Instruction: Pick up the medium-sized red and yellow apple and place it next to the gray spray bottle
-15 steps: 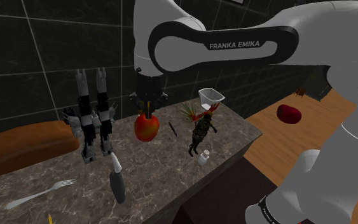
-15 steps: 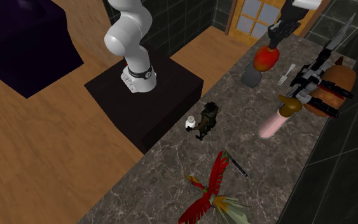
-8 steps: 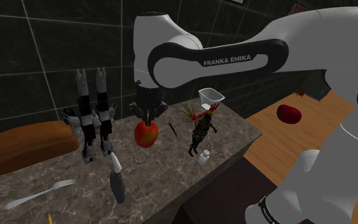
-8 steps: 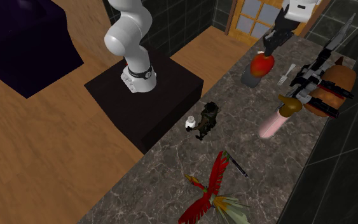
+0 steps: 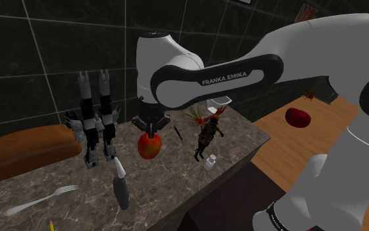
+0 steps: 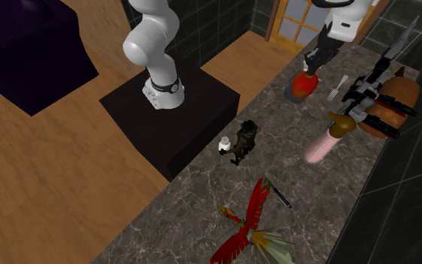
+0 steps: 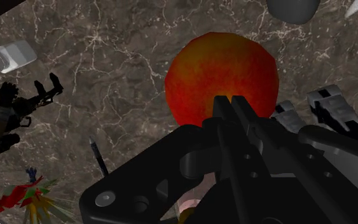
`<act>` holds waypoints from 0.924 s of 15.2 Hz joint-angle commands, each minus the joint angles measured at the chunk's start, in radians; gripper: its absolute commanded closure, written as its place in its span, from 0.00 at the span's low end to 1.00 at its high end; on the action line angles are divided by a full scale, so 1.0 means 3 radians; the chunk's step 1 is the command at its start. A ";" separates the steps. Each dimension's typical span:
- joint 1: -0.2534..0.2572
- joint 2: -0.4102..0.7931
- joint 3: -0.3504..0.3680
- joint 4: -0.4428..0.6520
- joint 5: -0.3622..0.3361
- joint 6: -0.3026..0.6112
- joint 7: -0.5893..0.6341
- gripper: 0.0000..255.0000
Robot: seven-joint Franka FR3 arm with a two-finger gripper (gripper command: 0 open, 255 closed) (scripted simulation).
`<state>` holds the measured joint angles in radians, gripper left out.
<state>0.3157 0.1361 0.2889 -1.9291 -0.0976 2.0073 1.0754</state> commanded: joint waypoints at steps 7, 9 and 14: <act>0.0009 0.0148 -0.0011 -0.0189 -0.0065 0.0330 0.0054 1.00; 0.0012 0.0191 -0.0015 -0.0228 -0.0084 0.0409 0.0070 1.00; 0.0021 0.0308 -0.0029 -0.0315 -0.0137 0.0606 0.0112 1.00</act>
<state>0.3206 0.2203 0.2807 -2.0192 -0.1348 2.1765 1.1048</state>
